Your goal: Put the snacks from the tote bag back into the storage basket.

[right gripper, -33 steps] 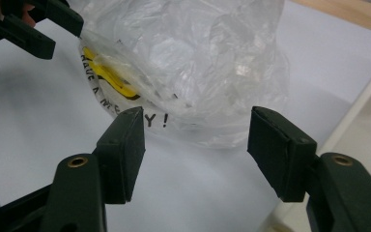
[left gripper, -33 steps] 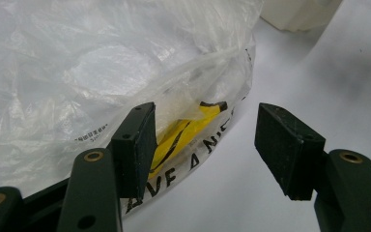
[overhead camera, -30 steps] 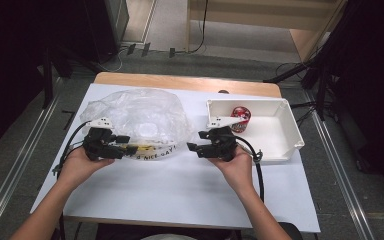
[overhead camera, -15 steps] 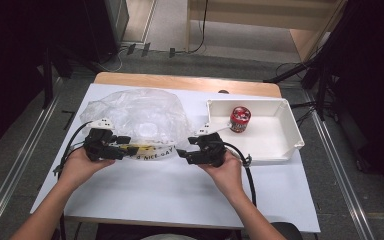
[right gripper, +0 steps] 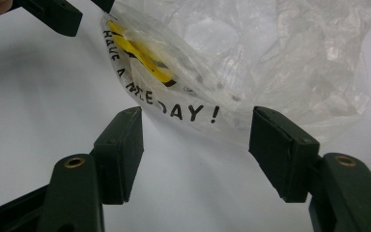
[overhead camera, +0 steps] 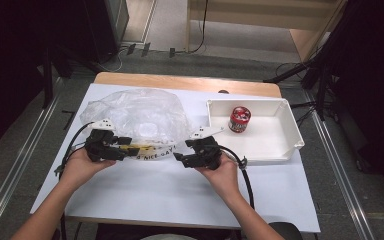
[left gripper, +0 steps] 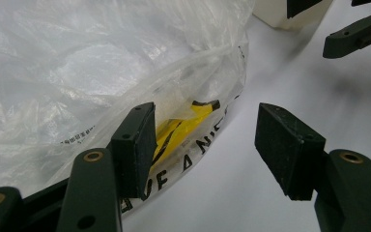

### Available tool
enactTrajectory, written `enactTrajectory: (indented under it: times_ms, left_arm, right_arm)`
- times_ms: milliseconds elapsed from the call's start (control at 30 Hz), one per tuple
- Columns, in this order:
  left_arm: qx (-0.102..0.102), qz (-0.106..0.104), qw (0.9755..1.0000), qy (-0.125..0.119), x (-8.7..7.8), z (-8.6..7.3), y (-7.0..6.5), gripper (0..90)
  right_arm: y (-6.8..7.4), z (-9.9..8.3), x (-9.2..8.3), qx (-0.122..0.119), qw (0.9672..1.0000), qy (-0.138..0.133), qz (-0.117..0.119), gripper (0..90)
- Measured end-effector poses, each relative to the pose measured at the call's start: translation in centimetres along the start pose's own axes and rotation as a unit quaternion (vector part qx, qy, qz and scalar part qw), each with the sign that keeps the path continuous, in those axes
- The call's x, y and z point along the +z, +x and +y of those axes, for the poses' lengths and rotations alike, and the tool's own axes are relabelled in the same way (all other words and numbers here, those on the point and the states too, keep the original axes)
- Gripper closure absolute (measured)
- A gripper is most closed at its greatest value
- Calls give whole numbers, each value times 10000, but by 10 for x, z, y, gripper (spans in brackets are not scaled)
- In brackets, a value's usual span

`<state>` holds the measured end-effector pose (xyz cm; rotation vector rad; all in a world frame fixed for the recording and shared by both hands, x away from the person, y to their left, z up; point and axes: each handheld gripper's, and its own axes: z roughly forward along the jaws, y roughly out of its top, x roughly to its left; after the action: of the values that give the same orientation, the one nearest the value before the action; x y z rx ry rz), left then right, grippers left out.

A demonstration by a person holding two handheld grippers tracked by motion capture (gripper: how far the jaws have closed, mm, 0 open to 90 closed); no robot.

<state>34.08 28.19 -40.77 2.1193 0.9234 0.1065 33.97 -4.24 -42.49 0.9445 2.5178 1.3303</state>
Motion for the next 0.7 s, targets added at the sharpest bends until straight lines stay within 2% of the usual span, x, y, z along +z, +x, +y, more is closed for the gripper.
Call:
enactTrajectory:
  times_ms: [367, 700]
  left_arm:
    - [-6, -30, 10000, 34, 3, -1, 0, 409]
    - [-10, -24, 10000, 32, 3, -1, 1, 407]
  right_arm:
    - [0, -2, 6, -33, 9999, 113, -43, 369]
    - [-1, -2, 6, -45, 9999, 107, -48, 367]
